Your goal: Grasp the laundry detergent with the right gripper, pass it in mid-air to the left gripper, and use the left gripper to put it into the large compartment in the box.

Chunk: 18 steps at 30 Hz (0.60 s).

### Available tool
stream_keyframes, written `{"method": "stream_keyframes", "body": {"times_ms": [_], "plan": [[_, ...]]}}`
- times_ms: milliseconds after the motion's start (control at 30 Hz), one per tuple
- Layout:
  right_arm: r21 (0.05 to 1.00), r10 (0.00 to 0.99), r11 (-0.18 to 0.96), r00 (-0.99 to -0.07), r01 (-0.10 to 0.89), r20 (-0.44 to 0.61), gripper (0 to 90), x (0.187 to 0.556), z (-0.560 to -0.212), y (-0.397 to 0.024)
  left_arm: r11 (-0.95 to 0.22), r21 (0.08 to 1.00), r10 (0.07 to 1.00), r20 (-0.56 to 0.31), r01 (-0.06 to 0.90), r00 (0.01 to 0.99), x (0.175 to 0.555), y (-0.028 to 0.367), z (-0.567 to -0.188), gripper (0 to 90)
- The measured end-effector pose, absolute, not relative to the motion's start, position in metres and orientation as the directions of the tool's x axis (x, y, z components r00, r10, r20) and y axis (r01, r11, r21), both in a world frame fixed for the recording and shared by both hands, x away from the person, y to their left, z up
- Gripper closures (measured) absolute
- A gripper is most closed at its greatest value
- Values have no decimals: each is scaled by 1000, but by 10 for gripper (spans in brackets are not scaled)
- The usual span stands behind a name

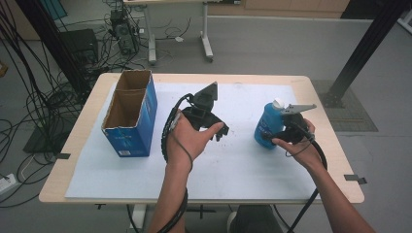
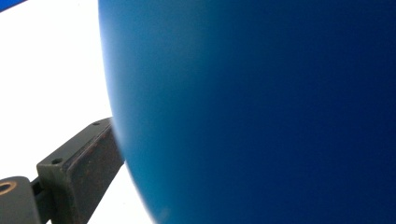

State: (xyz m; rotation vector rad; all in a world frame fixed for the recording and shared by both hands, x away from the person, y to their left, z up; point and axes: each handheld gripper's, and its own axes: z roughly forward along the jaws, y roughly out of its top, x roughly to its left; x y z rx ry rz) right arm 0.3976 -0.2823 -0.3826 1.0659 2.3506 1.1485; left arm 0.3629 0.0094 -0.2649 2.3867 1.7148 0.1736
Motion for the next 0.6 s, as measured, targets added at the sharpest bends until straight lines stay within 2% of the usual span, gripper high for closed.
{"method": "stream_keyframes", "body": {"times_ms": [600], "plan": [[778, 740, 401, -671, 484, 36, 27, 397, -382, -282, -307, 229, 947, -23, 924, 320, 362, 9, -265, 65]]}}
